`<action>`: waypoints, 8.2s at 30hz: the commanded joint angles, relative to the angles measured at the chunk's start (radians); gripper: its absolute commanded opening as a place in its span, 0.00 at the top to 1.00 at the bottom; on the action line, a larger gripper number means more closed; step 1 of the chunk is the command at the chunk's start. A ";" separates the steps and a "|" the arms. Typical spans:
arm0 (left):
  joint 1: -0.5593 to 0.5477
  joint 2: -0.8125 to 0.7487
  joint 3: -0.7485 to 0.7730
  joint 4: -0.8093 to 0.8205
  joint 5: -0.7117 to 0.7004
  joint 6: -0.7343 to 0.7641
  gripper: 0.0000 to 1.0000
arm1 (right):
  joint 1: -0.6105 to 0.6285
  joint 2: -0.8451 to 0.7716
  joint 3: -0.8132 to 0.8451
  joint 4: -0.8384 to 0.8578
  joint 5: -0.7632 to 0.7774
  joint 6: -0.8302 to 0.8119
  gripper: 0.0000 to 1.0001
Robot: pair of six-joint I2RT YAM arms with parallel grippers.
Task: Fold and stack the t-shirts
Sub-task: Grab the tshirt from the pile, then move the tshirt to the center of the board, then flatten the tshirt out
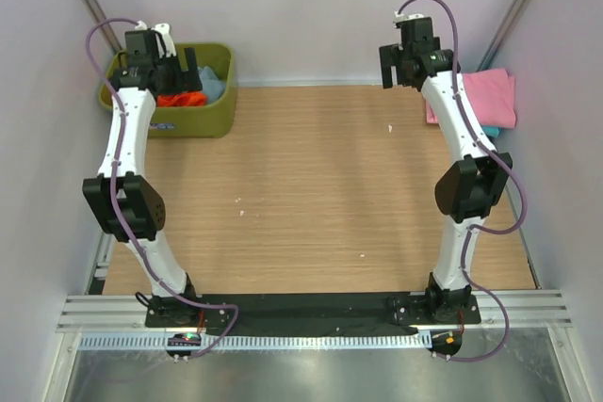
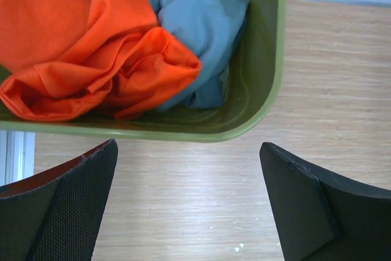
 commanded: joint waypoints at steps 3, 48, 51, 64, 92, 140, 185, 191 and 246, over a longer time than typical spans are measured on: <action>-0.001 0.032 0.114 0.009 -0.015 -0.028 0.00 | 0.044 0.038 0.021 0.056 0.158 -0.105 0.00; 0.038 0.553 0.463 0.162 -0.435 0.260 0.33 | 0.093 0.133 0.093 0.008 -0.162 -0.124 0.00; 0.058 0.587 0.496 0.167 -0.396 0.256 0.33 | 0.110 0.129 0.087 0.007 -0.154 -0.129 0.00; 0.091 0.580 0.493 0.138 -0.226 0.210 0.83 | 0.163 0.093 0.052 0.022 -0.075 -0.165 0.00; -0.378 -0.144 0.529 0.248 0.159 0.368 1.00 | 0.050 -0.062 0.161 0.102 0.076 -0.097 0.00; -0.454 -0.201 -0.505 0.015 -0.066 0.176 0.23 | 0.180 -0.053 -0.660 -0.513 -1.116 -0.643 0.19; -0.388 -0.305 -0.436 0.000 -0.145 0.279 0.23 | 0.292 -0.258 -0.321 -0.492 -0.656 -0.630 0.99; -0.391 -0.321 -0.369 0.026 -0.134 0.271 0.22 | 0.272 -0.385 -0.305 -0.254 -0.504 -0.591 0.99; -0.442 -0.350 -0.541 0.122 0.026 0.210 0.20 | 0.075 -0.221 -0.651 0.143 -0.408 -0.730 0.27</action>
